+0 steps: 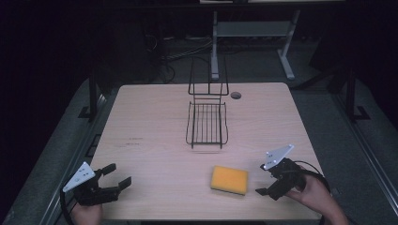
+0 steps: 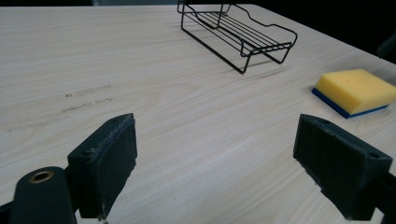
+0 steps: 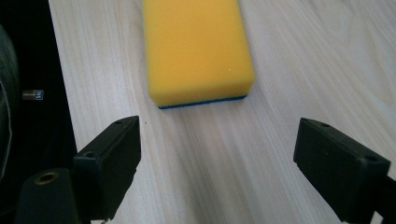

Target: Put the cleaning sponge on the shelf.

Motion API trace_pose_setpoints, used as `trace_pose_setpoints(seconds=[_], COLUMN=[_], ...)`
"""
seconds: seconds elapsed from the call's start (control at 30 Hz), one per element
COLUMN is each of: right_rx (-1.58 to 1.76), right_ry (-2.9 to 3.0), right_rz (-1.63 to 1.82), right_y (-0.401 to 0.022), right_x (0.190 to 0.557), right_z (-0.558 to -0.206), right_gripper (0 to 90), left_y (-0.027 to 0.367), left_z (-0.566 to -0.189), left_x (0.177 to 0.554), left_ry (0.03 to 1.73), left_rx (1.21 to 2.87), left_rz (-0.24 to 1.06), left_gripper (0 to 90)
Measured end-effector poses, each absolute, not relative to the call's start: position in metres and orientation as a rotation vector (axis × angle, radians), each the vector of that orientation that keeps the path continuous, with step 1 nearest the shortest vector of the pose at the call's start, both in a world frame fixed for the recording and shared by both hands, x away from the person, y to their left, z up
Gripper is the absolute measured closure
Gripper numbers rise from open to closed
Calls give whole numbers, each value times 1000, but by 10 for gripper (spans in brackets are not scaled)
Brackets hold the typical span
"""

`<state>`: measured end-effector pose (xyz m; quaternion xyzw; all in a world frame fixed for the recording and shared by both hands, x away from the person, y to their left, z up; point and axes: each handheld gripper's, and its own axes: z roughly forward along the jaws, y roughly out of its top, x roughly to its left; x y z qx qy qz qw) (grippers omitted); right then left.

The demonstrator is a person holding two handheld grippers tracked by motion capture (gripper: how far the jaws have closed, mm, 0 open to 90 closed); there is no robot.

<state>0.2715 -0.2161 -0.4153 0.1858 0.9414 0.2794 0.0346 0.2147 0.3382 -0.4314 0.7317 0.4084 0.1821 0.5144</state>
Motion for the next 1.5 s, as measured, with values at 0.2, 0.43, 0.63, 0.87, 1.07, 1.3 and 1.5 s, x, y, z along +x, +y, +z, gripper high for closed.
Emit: trace_pose_setpoints(seconds=[0.2, 0.43, 0.63, 0.87, 1.07, 1.3, 1.5], right_rx=[546, 508, 475, 452, 433, 419, 404], right_ry=[2911, 2936, 2949, 2966, 2978, 2991, 3001], right_rz=[852, 841, 839, 825, 824, 819, 809], right_y=[-208, -197, -188, -179, -173, -167, -159], right_x=[275, 277, 280, 282, 284, 285, 287], right_z=[-413, -412, -411, -411, -411, -412, -413], right_gripper=[147, 147, 146, 146, 147, 146, 145], left_y=[339, 340, 340, 340, 340, 340, 341], left_z=[-431, -431, -431, -431, -431, -431, -431], left_x=[215, 214, 215, 214, 214, 214, 214], left_ry=[983, 985, 983, 982, 980, 978, 982], left_rx=[1758, 1757, 1757, 1755, 1755, 1752, 1744], left_rz=[438, 440, 441, 441, 439, 443, 441], left_gripper=[128, 128, 128, 128, 128, 128, 129])
